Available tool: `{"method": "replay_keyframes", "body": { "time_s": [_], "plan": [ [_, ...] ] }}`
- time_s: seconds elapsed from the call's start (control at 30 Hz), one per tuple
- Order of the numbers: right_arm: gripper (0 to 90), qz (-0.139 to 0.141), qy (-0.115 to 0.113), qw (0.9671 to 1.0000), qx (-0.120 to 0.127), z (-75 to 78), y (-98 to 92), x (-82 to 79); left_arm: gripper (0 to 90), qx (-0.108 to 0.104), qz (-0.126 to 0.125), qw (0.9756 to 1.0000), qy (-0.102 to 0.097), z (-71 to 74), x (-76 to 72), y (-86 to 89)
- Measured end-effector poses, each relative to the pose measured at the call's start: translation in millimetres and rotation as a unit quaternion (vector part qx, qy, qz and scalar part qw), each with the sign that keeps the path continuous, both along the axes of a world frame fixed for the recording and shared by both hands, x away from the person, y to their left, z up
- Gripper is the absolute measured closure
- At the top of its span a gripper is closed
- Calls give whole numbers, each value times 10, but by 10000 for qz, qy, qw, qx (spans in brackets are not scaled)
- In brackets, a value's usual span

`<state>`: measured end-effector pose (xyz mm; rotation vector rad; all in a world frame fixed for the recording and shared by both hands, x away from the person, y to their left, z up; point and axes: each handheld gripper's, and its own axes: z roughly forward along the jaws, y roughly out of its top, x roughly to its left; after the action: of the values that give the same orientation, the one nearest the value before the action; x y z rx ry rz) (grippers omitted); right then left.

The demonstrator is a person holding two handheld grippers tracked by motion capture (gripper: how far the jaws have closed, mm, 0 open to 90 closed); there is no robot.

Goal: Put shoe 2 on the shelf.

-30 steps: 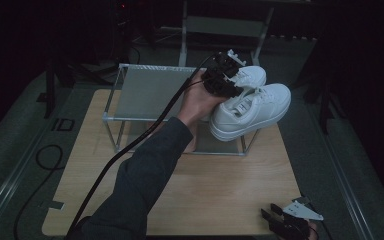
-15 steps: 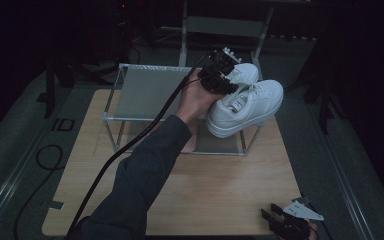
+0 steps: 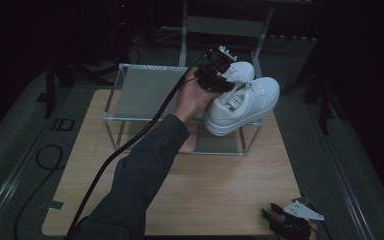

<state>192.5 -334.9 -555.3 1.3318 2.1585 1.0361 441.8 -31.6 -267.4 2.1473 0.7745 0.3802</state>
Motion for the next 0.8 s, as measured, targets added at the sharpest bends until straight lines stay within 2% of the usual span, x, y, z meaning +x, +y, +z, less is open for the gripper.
{"method": "replay_keyframes", "body": {
  "time_s": [0.47,0.8],
  "plan": [
    [537,19,4,10000,-36,-12,-10,46,766,-47,319,9995,2,5,41,129],
    [537,-13,-19,10000,-12,0,-18,41,766,-15,501,9987,-3,-28,77,127]
  ]
}}
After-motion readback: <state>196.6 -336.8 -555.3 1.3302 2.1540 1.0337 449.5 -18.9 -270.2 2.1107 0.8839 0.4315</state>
